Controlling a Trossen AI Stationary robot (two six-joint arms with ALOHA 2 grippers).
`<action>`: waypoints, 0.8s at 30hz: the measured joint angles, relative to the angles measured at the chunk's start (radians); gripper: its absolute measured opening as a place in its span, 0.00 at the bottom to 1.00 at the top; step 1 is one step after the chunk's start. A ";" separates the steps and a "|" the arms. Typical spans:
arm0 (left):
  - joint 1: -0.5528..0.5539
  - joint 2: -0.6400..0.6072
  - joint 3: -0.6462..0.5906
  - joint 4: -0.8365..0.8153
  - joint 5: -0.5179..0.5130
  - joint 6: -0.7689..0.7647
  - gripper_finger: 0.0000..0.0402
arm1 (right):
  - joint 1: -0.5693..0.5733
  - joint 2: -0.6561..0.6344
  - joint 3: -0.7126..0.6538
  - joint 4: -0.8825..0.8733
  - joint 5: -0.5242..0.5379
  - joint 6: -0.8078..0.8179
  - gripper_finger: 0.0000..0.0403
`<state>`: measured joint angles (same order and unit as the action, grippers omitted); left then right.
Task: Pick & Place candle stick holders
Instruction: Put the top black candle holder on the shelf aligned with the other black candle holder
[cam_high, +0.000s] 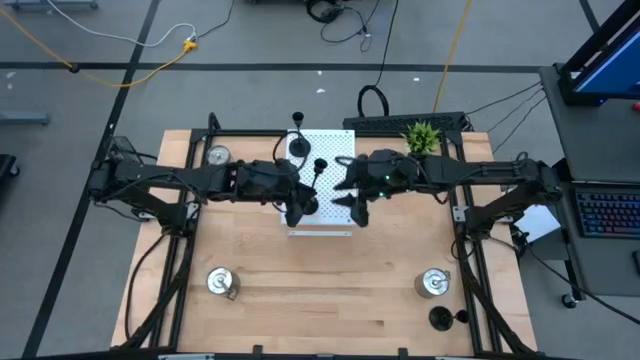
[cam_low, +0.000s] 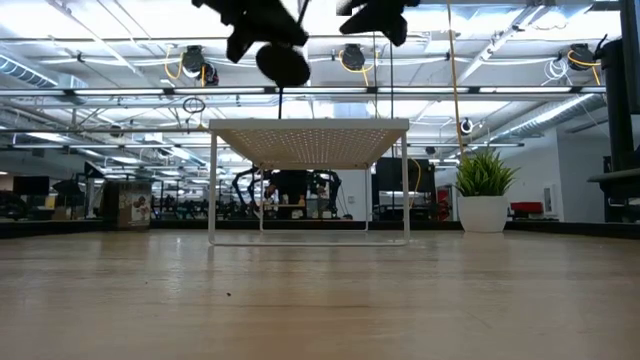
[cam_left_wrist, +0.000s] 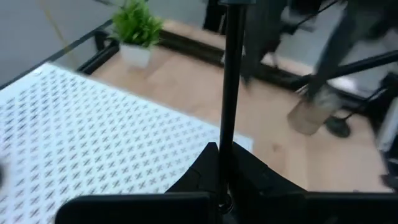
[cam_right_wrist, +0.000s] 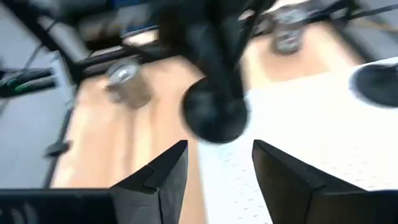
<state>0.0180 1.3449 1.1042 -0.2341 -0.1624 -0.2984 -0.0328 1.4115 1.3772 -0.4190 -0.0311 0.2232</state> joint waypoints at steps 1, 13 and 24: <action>0.001 -0.006 -0.001 -0.026 -0.018 0.000 0.03 | -0.001 -0.009 0.002 -0.019 0.027 -0.001 0.44; 0.008 -0.145 -0.002 -0.193 -0.231 0.011 0.03 | 0.002 -0.114 -0.021 -0.189 0.122 0.000 0.37; -0.019 -0.279 -0.247 0.178 -0.267 0.075 0.03 | 0.002 -0.312 -0.240 -0.153 0.161 0.089 0.17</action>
<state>-0.0006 1.0664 0.8569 -0.0564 -0.4295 -0.2233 -0.0307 1.0994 1.1375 -0.5719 0.1295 0.3123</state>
